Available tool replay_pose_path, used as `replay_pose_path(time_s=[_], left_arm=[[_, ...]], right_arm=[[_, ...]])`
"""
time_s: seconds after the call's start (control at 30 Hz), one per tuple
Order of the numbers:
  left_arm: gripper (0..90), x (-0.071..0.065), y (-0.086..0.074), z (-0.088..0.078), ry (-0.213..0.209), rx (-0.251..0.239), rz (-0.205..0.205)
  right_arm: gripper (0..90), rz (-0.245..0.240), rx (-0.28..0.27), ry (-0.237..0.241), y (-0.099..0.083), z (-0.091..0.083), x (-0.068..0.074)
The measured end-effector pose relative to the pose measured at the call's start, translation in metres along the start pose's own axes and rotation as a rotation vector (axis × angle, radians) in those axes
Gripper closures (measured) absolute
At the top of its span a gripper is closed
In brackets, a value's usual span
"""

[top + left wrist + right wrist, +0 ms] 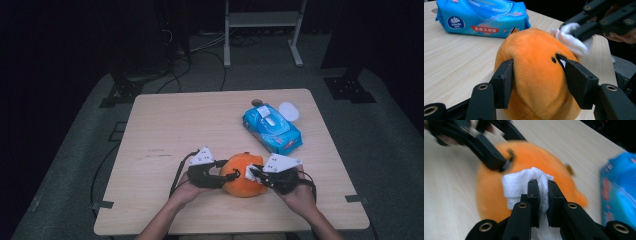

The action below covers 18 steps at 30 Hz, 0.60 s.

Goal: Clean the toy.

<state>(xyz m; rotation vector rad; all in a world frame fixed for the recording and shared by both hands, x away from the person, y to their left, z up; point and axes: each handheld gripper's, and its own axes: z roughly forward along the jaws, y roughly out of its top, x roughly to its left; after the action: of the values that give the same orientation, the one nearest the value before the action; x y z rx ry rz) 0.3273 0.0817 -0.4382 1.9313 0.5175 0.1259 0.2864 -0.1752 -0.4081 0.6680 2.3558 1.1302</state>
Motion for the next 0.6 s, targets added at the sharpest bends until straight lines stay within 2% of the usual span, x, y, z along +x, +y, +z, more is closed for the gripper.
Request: replay_pose_path(time_s=[0.03,0.07,0.1,0.23,0.33,0.4,0.43,0.47,0.5,0.53,0.6], left_arm=[[41.9,0.0,0.0,0.0,0.0,0.0,0.0],[41.9,0.0,-0.001,0.0,0.002,0.009,0.006],[41.9,0.0,-0.001,0.0,0.002,0.009,0.006],[42.2,0.003,-0.005,-0.002,0.008,0.03,0.012],[42.1,0.007,-0.008,-0.004,0.014,0.038,0.007],[40.4,0.009,-0.009,-0.004,0.0,0.035,-0.007],[38.3,0.008,-0.007,-0.004,-0.004,0.03,0.002],[33.8,0.007,-0.004,-0.005,-0.002,0.028,0.007],[29.8,0.005,0.0,-0.006,0.006,0.011,0.03],[28.6,0.004,0.003,-0.007,0.005,-0.017,0.033],[28.7,0.003,0.005,-0.008,0.002,-0.03,0.033]], right_arm=[[81.9,0.0,0.0,0.0,0.0,0.0,0.0],[81.9,-0.03,-0.017,0.028,0.006,0.003,0.009],[81.9,-0.039,-0.019,0.037,0.007,0.003,0.012],[81.9,-0.048,-0.016,0.051,0.006,0.002,0.012],[81.8,-0.013,-0.01,0.033,-0.002,-0.002,-0.002],[81.7,0.047,-0.003,0.03,-0.011,-0.005,-0.015],[81.7,0.064,0.0,0.036,-0.015,-0.005,-0.018],[81.7,0.064,0.004,0.037,-0.015,-0.005,-0.017],[81.7,0.054,0.004,0.036,-0.014,-0.004,-0.016],[81.8,0.039,0.004,0.036,-0.013,-0.003,-0.013],[81.8,0.035,-0.003,0.051,-0.011,-0.002,-0.01]])
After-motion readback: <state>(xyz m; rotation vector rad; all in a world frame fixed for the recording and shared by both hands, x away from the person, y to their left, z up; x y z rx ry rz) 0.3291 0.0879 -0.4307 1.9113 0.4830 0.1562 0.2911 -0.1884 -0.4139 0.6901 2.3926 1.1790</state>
